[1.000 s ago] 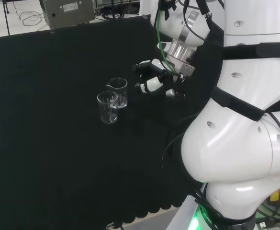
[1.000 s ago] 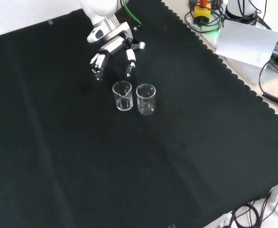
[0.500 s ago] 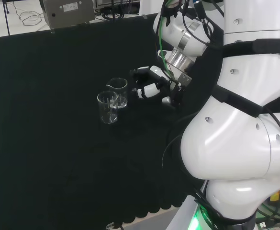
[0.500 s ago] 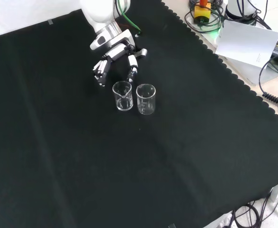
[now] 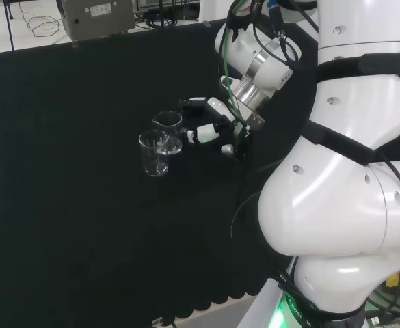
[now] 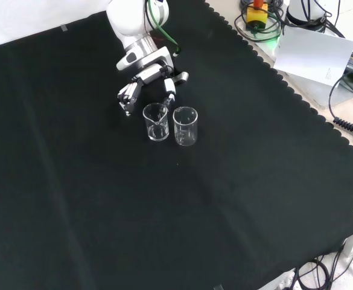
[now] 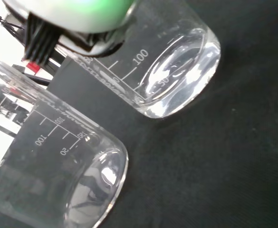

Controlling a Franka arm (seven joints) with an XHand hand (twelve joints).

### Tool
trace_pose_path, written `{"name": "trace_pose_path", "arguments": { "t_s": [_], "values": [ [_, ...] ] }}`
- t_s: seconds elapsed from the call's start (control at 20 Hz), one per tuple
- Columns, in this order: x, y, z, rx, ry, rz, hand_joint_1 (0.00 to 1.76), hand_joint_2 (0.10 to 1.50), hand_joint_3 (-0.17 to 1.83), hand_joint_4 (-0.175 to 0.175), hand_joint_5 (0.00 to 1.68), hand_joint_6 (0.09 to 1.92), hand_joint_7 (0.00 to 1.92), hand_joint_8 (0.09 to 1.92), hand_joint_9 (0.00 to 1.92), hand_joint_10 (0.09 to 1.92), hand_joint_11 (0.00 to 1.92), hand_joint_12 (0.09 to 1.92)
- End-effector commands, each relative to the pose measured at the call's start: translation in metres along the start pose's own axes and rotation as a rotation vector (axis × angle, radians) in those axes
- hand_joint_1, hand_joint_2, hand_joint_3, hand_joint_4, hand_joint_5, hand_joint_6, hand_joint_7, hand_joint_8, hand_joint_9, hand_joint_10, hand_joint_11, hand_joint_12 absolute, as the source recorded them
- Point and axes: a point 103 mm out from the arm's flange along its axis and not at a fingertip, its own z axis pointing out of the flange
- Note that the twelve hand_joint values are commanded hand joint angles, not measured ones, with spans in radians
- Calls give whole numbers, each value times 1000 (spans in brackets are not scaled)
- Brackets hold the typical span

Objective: Pick up the beaker on the right.

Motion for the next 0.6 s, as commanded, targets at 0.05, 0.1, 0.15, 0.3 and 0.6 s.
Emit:
{"name": "trace_pose_path", "arguments": {
  "t_s": [0.05,0.1,0.15,0.3,0.6],
  "values": [
    [6,5,8,-2,6,-20,916,468,657,-67,512,88,391,796,443,678,48,1419],
    [7,5,9,-4,4,-21,913,467,654,-67,509,88,390,797,444,680,44,1419],
    [7,5,10,-8,2,-23,910,466,651,-68,507,89,390,798,446,681,42,1420],
    [3,-2,6,-14,10,-19,904,465,647,-70,508,92,389,800,452,685,40,1420],
    [12,2,20,-11,6,-27,891,467,637,-74,512,101,393,805,460,688,40,1421]
  ]
}}
